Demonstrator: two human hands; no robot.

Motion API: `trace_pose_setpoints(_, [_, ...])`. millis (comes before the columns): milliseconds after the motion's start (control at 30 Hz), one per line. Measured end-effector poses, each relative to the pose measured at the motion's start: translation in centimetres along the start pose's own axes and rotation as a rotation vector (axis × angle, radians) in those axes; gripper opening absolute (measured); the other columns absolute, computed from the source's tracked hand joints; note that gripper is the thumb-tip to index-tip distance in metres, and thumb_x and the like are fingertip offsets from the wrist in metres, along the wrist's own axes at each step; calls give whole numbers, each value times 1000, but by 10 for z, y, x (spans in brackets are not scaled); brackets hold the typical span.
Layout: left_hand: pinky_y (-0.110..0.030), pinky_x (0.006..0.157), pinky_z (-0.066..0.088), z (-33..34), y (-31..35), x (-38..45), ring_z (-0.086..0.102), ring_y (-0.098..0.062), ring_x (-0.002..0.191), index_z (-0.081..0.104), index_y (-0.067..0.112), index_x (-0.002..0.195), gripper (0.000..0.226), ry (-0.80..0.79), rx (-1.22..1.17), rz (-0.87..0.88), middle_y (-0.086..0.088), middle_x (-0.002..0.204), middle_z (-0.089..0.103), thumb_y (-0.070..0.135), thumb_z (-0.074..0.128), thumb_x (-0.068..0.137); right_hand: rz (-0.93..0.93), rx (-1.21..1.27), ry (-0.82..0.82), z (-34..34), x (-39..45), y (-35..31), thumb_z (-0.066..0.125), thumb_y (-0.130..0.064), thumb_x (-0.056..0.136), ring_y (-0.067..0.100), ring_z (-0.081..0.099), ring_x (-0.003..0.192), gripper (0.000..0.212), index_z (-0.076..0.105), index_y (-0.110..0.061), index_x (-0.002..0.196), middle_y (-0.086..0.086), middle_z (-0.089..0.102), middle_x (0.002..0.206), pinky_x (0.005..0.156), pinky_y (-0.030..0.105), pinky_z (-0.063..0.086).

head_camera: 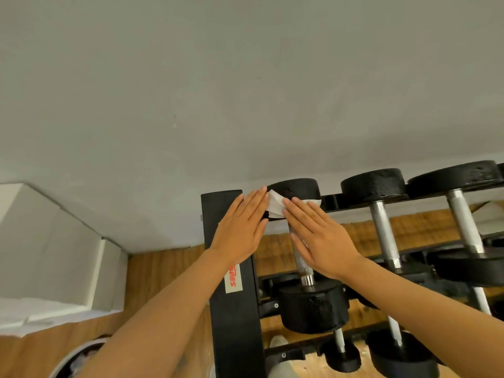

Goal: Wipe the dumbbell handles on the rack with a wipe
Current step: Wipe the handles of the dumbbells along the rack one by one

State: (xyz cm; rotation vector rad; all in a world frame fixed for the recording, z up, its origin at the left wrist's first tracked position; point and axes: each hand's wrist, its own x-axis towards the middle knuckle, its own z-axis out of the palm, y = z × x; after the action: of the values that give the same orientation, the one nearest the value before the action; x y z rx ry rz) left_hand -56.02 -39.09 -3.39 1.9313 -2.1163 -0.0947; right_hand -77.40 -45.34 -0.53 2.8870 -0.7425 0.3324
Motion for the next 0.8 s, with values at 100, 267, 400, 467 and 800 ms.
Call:
trace_pose_setpoints(100, [-34, 123, 3, 5, -1, -4, 4, -12, 151, 7, 15, 155, 59, -11, -31, -32, 1, 163, 1, 44, 12, 104, 64, -43, -5, -7, 14, -8, 30, -39, 103, 23, 23, 147, 55, 41, -6, 146, 10, 28, 158, 119, 41, 19])
trace_pose_setpoints(267, [-27, 121, -8, 10, -2, -11, -4, -9, 151, 2, 17, 154, 62, -29, -101, -67, 3, 161, -5, 48, 4, 101, -37, -84, -58, -6, 40, -7, 35, -39, 101, 25, 20, 148, 56, 46, -2, 140, 13, 26, 158, 121, 38, 15])
trace_pose_setpoints(400, [-15, 115, -16, 10, -1, -10, -24, 8, 140, -10, 24, 150, 56, -83, -285, -37, 10, 158, -17, 42, 21, 107, -171, -166, -198, -1, 40, 5, 23, -48, 103, 23, 10, 150, 65, 26, -6, 152, 11, 16, 161, 121, 40, 14])
trace_pose_setpoints(467, [-13, 114, -17, 9, -3, -10, -24, 7, 140, -13, 25, 149, 57, -110, -295, -22, 9, 157, -20, 39, 23, 107, -167, -189, -207, -4, 42, 5, 19, -53, 102, 23, 12, 150, 68, 26, -6, 152, 10, 18, 161, 120, 40, 14])
trace_pose_setpoints(800, [-13, 115, -12, 5, -5, -4, -26, 15, 136, -13, 27, 149, 60, -119, -424, -1, 13, 156, -20, 40, 27, 107, -66, -180, -210, -4, 67, 3, 15, -53, 103, 26, 23, 147, 70, 36, -3, 147, 14, 30, 155, 118, 41, 18])
